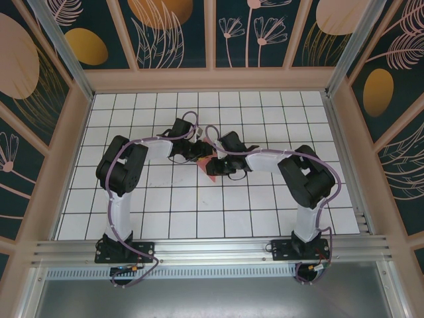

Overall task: Fold a paper plane with a square sheet of paper (fold left side to right side)
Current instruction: Fourth fold the wing at the center of the table.

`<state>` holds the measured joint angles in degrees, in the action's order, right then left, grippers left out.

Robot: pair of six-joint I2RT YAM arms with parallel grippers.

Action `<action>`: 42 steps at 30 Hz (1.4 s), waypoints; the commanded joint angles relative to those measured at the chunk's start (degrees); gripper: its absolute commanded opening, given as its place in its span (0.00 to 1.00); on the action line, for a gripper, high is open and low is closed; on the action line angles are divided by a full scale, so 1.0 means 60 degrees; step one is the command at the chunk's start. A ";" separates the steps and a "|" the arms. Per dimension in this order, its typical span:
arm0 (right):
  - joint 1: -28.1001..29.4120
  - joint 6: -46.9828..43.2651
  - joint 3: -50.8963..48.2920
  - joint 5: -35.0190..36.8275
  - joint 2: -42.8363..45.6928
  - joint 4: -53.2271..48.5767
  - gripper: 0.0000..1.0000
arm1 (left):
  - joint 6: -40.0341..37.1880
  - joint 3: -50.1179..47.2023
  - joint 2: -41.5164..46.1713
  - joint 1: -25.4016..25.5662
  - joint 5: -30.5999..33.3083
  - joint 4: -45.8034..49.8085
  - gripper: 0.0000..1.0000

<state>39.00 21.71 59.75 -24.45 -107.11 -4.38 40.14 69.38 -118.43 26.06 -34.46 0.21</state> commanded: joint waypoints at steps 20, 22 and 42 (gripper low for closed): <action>0.0033 -0.0265 -0.0045 0.0206 -0.0390 -0.0603 0.22 | -0.0190 -0.0206 -0.0293 0.0036 0.0734 0.0361 0.37; 0.0056 -0.0290 -0.0073 0.0249 -0.0438 -0.0681 0.21 | -0.0200 -0.0226 -0.0283 0.0037 0.0798 0.0376 0.37; 0.0294 0.0079 -0.0716 -0.0244 0.0328 -0.0077 0.20 | -0.0182 -0.0309 -0.0305 0.0039 0.0961 0.0361 0.37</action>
<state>39.66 21.12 57.14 -23.64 -107.33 -1.26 40.14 69.38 -118.39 26.22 -33.80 0.23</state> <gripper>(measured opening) 0.196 0.367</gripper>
